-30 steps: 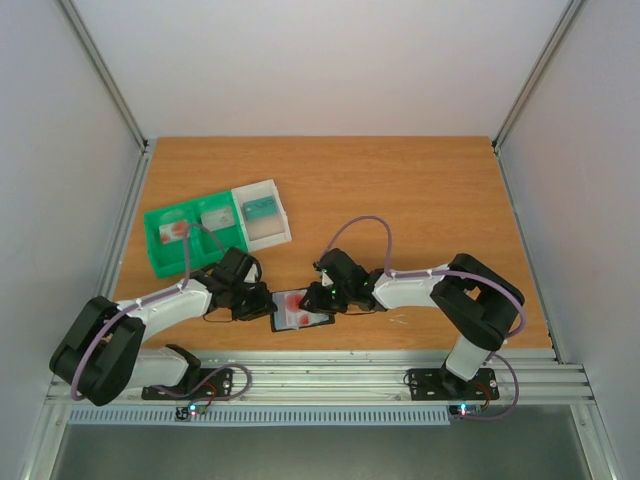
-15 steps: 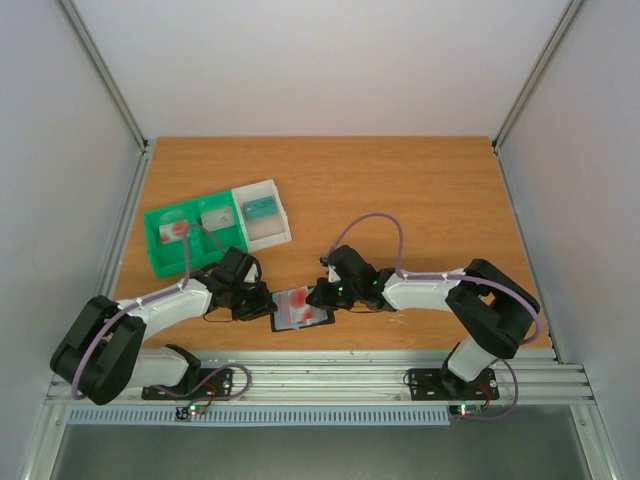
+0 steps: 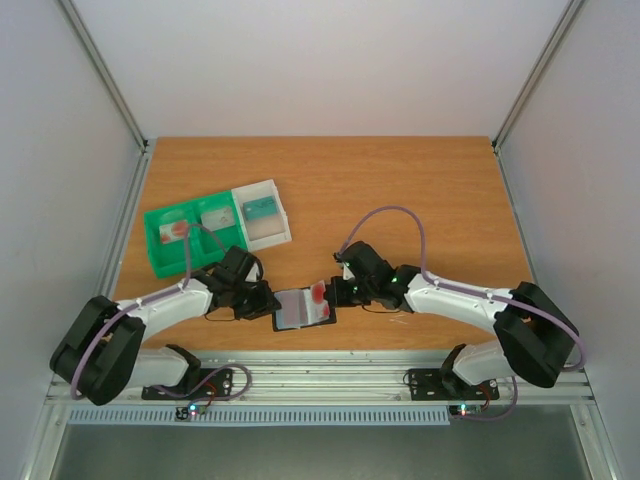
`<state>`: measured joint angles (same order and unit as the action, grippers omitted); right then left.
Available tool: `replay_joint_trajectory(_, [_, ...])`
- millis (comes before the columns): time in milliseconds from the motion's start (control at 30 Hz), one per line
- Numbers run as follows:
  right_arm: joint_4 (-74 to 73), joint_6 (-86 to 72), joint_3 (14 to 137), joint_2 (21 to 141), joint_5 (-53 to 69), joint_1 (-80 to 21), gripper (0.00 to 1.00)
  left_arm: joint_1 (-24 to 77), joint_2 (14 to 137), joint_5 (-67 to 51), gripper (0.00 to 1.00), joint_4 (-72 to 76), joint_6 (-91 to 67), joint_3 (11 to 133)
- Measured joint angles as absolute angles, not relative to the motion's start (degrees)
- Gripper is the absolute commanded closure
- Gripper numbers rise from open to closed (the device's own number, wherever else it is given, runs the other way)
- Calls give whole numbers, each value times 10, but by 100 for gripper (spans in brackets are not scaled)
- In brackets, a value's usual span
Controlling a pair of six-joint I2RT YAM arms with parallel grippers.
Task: Take the credit cards out of the card holder
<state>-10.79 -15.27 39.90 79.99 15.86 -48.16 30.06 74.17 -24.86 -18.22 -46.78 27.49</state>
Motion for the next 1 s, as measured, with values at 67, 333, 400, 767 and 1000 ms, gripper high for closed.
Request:
replay_joint_trajectory(67, [-128,-150,403,788,154,-482,99,302,734,-248,65,-189,-472,278])
replay_joint_trajectory(333, [-157,-168,413,729,146,-482,99,307,651,-244,43,-223,-487,310])
replay_joint_trajectory(400, [-148,-183,412,708,150,-482,99,307,626,-250,40,-224,-495,311])
replay_joint_trajectory(767, [-41,-269,401,625,197,-482,99,310,492,-319,35,-119,-598,300])
replay_joint_trajectory(1000, [27,-312,383,624,234,-482,99,310,479,-335,52,-66,-620,290])
